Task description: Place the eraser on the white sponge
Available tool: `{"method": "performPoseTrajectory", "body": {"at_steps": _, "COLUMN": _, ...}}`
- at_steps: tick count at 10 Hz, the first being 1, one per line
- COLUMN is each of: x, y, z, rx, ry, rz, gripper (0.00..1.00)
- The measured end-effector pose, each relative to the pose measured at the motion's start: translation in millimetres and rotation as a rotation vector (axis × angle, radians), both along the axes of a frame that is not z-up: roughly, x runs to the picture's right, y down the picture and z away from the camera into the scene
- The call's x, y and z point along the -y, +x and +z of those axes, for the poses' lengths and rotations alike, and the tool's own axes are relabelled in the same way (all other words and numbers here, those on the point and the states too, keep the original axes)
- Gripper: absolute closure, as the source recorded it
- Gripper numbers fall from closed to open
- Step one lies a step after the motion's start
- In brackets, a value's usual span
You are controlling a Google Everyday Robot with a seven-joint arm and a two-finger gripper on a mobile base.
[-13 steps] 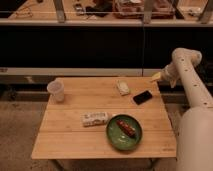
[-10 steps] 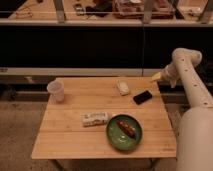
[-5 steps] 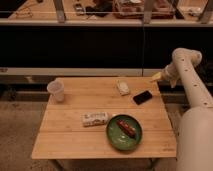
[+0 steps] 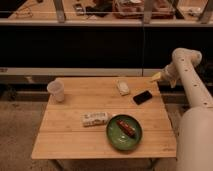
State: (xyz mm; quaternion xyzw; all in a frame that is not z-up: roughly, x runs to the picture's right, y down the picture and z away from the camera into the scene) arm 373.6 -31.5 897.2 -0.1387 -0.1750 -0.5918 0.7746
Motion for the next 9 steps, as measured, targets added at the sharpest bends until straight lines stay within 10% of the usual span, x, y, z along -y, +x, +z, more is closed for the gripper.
{"method": "performPoseTrajectory", "body": {"at_steps": 9, "x": -7.0, "y": -6.6, "z": -4.1, "rx": -0.003, "ry": -0.036, "rz": 0.026, "gripper": 0.2}}
